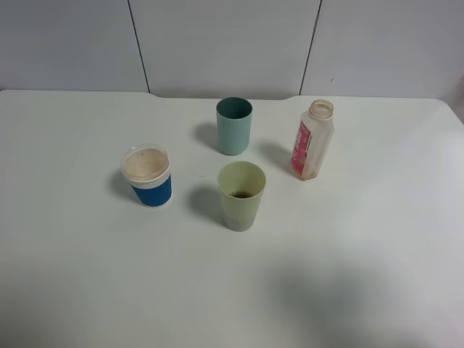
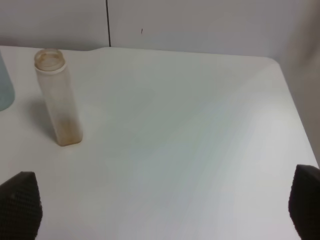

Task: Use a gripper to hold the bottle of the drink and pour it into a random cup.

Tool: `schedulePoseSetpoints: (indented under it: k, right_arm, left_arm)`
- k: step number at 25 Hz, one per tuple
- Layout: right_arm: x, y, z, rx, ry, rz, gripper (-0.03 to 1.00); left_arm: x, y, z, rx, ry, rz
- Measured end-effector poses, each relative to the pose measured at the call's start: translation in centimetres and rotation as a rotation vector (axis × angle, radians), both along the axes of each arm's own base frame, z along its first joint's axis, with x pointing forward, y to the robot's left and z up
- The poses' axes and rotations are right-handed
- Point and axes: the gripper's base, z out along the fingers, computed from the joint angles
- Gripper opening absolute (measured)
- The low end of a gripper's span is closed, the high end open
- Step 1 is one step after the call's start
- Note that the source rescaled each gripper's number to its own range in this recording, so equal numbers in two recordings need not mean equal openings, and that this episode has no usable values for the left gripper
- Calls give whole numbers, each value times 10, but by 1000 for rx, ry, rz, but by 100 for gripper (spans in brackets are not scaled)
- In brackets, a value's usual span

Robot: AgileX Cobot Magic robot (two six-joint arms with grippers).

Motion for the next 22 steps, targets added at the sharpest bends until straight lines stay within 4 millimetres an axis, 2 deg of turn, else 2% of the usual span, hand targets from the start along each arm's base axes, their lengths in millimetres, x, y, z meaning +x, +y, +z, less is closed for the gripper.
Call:
schedulePoseSetpoints:
  k: [11,22]
  right_arm:
    - [16,7,-34,39,132,64,100]
    - [17,6,-35,86,139,29,100]
  left_arm:
    - [0,0,0,0,0,0]
    - [0,0,0,0,0,0]
